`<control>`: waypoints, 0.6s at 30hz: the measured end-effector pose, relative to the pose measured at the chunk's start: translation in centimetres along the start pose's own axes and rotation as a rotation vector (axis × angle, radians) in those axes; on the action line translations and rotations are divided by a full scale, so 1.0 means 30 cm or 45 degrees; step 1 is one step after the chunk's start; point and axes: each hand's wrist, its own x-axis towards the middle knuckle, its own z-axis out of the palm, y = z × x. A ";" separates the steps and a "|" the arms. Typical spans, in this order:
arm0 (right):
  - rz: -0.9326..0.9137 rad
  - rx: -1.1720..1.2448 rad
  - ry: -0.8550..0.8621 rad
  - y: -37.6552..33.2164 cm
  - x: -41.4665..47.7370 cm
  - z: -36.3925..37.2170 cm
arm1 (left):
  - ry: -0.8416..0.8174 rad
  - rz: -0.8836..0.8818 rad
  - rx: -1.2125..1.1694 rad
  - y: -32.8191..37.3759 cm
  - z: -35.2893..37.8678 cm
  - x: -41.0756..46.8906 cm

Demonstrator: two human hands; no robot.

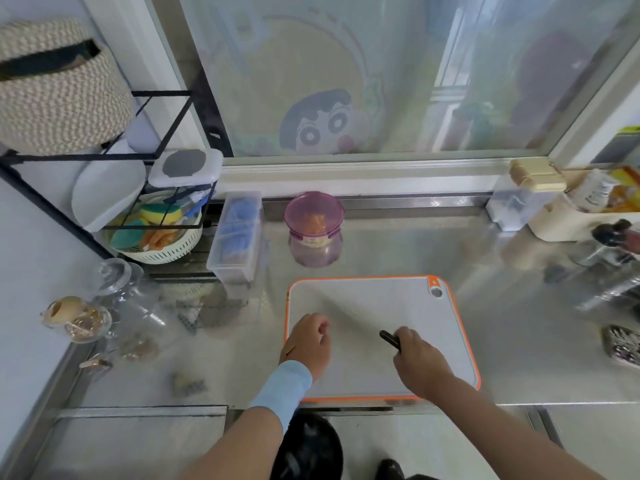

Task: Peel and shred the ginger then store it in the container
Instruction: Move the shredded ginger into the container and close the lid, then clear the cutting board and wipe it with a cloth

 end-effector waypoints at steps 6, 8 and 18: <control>0.316 1.098 -0.295 -0.032 -0.055 -0.106 | 0.471 -0.392 -0.640 0.125 -0.027 -0.041; 0.330 1.243 -0.426 -0.032 -0.089 -0.118 | 0.401 -0.674 -0.975 0.126 -0.060 -0.046; 0.075 1.159 -0.764 -0.118 -0.254 -0.083 | 0.335 -0.860 -1.777 0.085 -0.172 -0.250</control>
